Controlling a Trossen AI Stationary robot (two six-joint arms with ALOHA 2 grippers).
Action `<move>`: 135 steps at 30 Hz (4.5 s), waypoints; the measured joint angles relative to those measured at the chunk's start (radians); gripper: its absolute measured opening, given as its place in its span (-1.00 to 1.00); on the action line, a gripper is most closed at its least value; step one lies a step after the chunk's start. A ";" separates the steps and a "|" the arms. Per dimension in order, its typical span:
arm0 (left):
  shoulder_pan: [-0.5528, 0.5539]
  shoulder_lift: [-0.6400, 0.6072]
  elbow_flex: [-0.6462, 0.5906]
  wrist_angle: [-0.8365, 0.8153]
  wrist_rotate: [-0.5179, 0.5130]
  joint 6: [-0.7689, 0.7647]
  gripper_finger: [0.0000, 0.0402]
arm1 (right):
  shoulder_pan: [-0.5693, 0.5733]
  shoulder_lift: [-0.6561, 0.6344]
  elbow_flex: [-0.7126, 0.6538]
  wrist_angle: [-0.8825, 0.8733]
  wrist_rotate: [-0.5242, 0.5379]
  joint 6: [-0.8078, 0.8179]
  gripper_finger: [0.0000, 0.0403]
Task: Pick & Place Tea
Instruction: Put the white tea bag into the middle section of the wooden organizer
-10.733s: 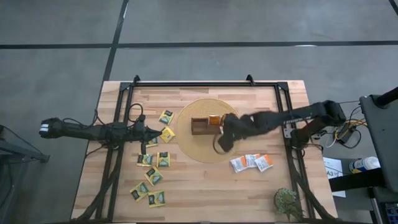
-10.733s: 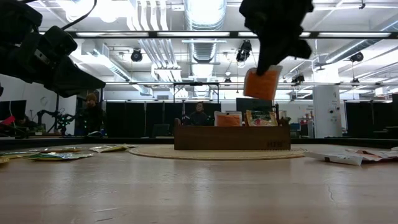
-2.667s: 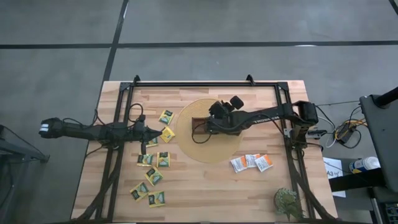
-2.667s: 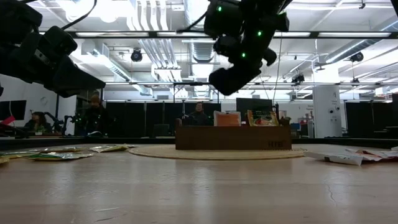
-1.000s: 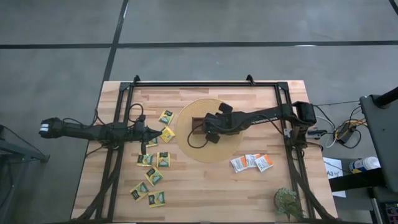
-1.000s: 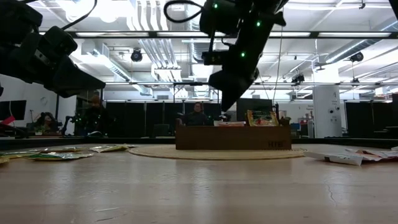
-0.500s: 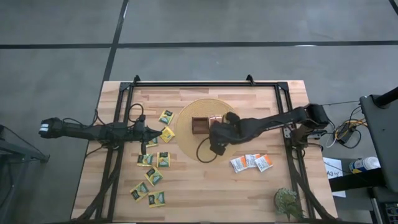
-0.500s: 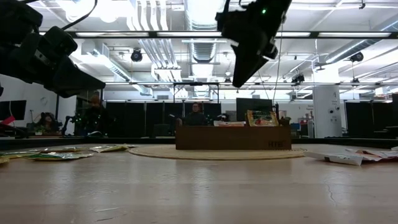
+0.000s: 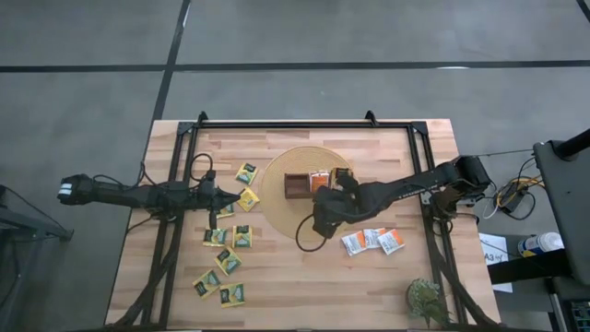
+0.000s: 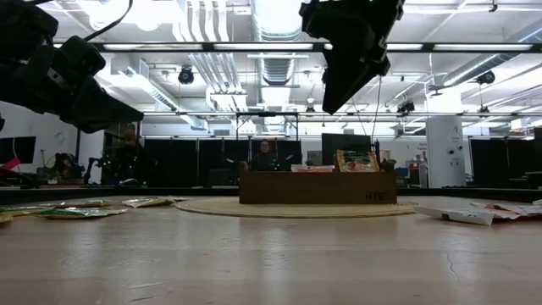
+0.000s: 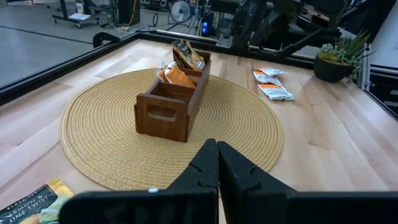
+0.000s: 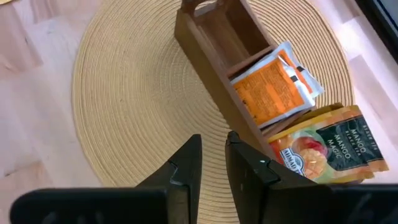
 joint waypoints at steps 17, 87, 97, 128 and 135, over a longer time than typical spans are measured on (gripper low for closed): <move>0.000 0.000 0.000 0.000 0.000 0.000 -1.00 | 0.115 0.001 0.000 0.023 -0.141 0.418 -0.66; 0.000 0.018 0.000 0.000 0.003 0.000 -1.00 | 0.373 0.351 0.557 -0.708 -0.393 1.192 -0.66; 0.000 0.019 0.000 0.000 0.003 0.000 -1.00 | 0.373 0.218 0.284 -0.710 -0.393 1.228 -0.66; 0.000 0.018 0.000 0.000 0.003 0.000 -1.00 | 0.367 0.212 0.051 -0.588 -0.483 1.232 -0.66; 0.000 0.019 0.000 0.000 0.003 0.000 -1.00 | 0.369 0.212 0.019 -0.584 -0.488 1.225 -0.54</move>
